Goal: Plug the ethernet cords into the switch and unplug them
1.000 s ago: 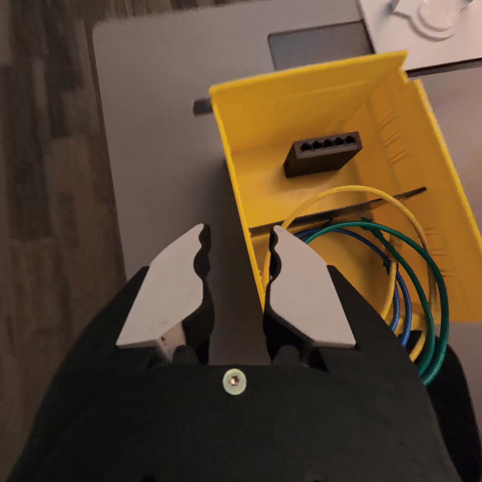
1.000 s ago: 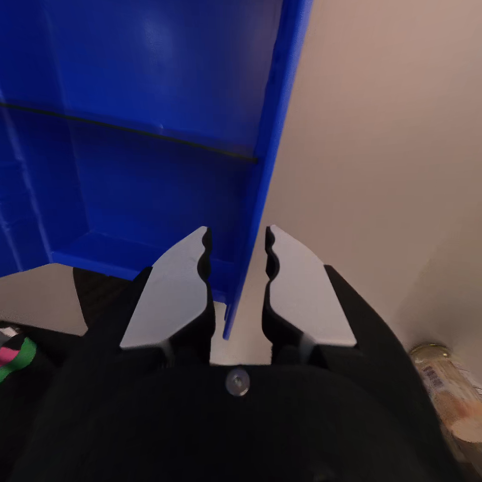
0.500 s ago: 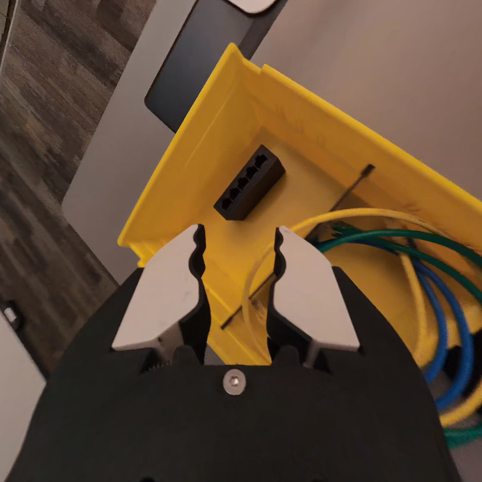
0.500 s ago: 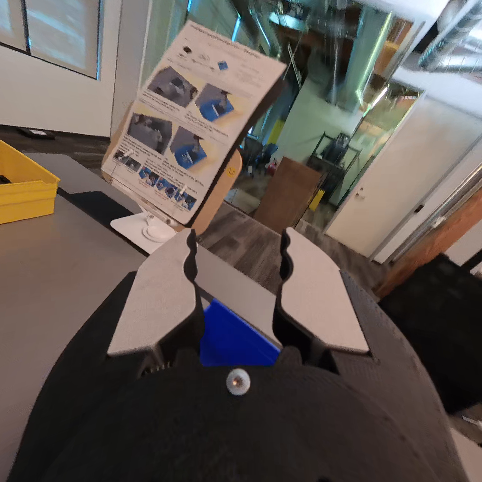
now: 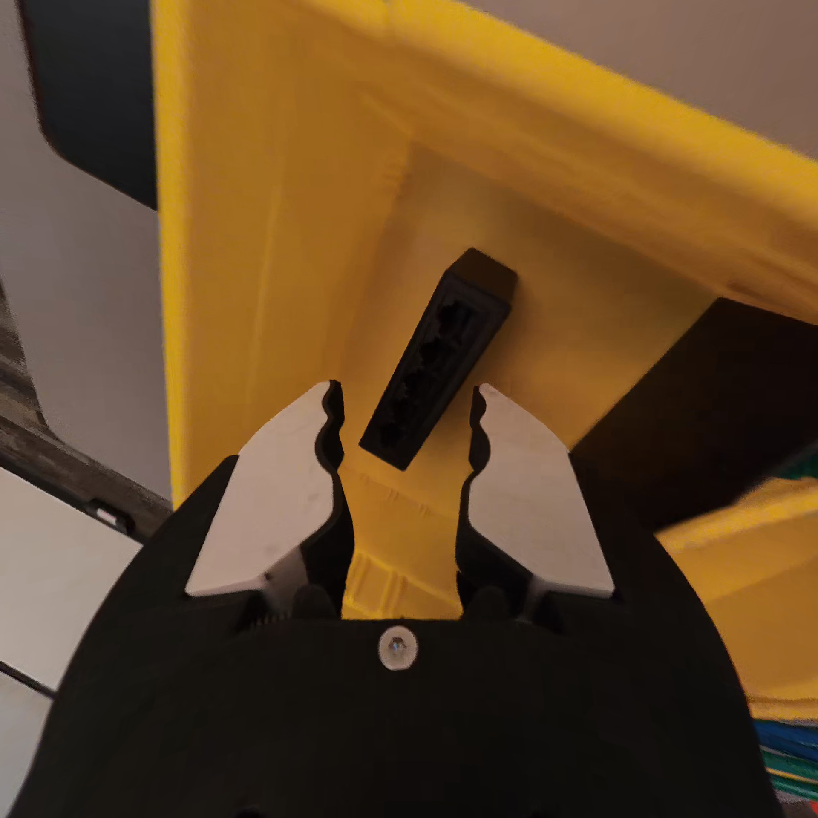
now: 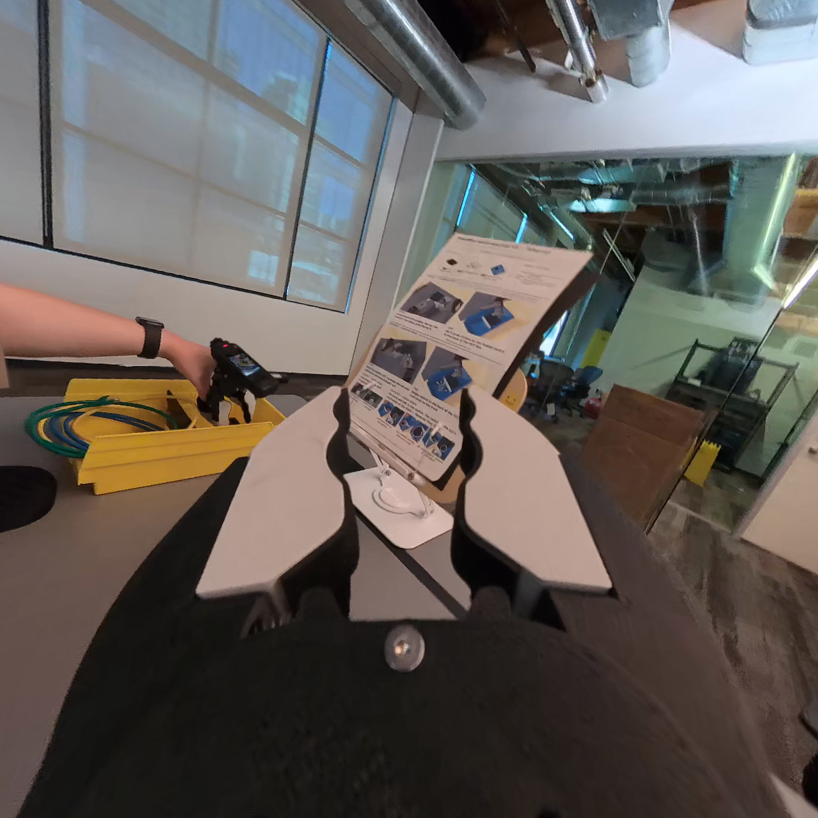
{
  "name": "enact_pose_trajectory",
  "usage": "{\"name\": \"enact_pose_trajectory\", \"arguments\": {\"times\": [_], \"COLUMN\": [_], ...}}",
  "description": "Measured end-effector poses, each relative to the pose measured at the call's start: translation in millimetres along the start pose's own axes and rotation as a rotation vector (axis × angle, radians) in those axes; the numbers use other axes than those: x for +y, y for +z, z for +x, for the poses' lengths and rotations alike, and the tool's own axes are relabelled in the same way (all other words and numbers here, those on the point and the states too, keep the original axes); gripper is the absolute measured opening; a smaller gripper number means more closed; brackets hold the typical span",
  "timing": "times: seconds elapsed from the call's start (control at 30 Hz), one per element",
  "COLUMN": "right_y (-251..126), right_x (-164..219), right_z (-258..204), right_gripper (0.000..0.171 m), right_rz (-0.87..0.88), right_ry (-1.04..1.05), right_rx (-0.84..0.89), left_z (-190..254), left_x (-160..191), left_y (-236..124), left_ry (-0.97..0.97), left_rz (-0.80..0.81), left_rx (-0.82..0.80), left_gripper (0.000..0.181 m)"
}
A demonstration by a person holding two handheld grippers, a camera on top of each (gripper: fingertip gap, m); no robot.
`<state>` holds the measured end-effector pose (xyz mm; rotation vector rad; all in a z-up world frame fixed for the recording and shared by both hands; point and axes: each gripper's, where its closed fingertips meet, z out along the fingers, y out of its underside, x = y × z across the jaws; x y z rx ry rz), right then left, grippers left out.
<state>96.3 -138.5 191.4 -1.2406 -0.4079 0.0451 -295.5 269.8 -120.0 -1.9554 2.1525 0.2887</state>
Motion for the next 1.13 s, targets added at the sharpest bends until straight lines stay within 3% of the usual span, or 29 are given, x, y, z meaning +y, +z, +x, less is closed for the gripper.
{"name": "enact_pose_trajectory", "arguments": {"times": [0.1, 0.13, 0.3, 0.4, 0.5, 0.6, 0.73, 0.83, 0.9, 1.13], "right_y": [3.4, 4.7, 8.0, 7.8, 4.8, 1.1, 0.7, 1.4, -0.3, -3.0], "right_x": [19.5, 25.9, 43.0, 43.5, 40.7, 38.7, 41.6, 39.6, 40.0, 47.5], "right_z": [11.1, 13.0, 16.7, 18.2, 19.2, 21.9, 22.5, 17.8, 16.5, 14.7], "right_gripper": [0.046, 0.046, 0.045, 0.044, 0.044, 0.043, 0.043, 0.043, 0.043, 0.044], "right_rz": [-0.056, -0.081, -0.161, -0.175, -0.176, -0.177, -0.196, -0.191, -0.203, -0.251], "right_ry": [0.073, 0.079, 0.056, 0.004, -0.012, -0.010, 0.003, 0.002, -0.011, -0.021], "right_rx": [0.006, 0.005, 0.015, 0.039, 0.054, 0.073, 0.081, 0.064, 0.065, 0.051], "left_z": [2.8, 4.3, 2.6, -7.7, -18.5, -18.2, 63.3, 135.0, 159.7, 180.3], "left_x": [0.4, 0.2, 7.3, 15.0, 6.5, -26.8, -114.9, -164.4, -183.0, -196.6], "left_y": [15.8, 18.9, 12.1, -11.5, -59.0, -122.8, -167.4, -146.8, -121.2, -65.5], "left_ry": [0.011, 0.016, 0.003, 0.017, -0.003, -0.037, 0.046, 0.217, 0.295, 0.282], "left_rz": [-0.026, -0.030, -0.054, -0.067, -0.001, 0.111, 0.271, 0.256, 0.200, 0.088], "left_rx": [0.027, 0.035, 0.038, -0.042, -0.124, -0.218, -0.092, 0.024, 0.033, 0.067], "left_gripper": [0.050, 0.039, 0.030, 0.030, 0.029, 0.029, 0.029, 0.029, 0.029, 0.028]}}
